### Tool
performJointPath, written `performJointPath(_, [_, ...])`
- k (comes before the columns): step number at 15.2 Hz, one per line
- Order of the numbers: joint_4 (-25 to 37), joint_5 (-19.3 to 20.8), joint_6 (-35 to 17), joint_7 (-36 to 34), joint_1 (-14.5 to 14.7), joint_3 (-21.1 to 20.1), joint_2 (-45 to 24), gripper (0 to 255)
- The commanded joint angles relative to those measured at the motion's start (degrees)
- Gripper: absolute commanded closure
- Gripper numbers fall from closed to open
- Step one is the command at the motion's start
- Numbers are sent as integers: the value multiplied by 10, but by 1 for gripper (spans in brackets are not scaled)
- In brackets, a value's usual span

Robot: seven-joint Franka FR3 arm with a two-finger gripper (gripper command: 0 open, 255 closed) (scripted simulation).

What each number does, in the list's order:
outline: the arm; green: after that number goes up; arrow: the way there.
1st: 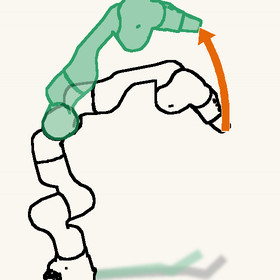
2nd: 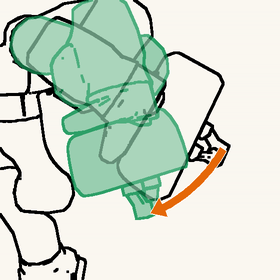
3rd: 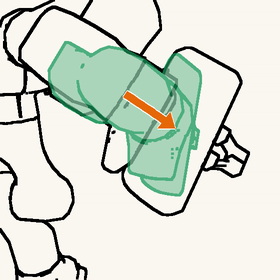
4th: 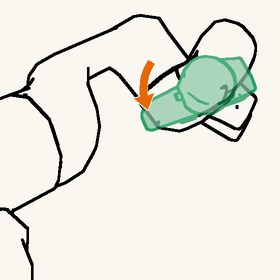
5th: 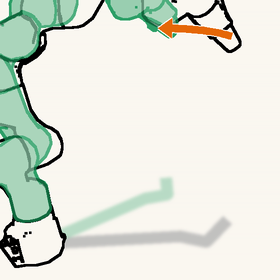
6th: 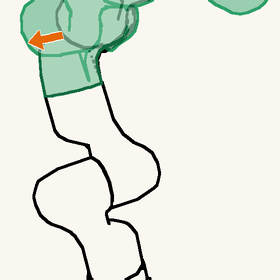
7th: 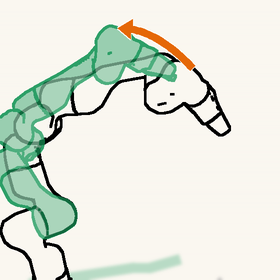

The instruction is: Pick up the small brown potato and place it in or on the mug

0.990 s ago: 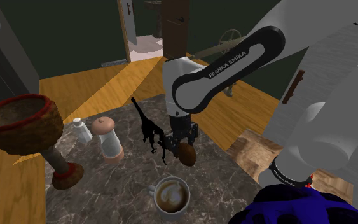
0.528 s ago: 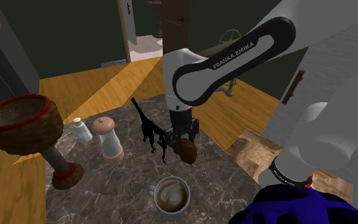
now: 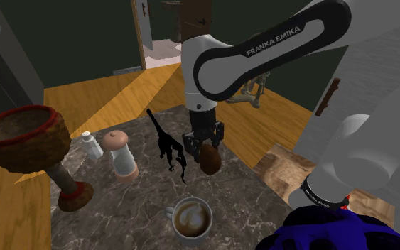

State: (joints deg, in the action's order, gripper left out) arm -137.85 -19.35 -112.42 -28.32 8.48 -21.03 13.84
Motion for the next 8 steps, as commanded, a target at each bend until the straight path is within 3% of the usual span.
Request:
performJointPath(1, [10,1,17,-2,0,2,7,255])
performJointPath(8, [45,3,74,-10,-2,9,30,255])
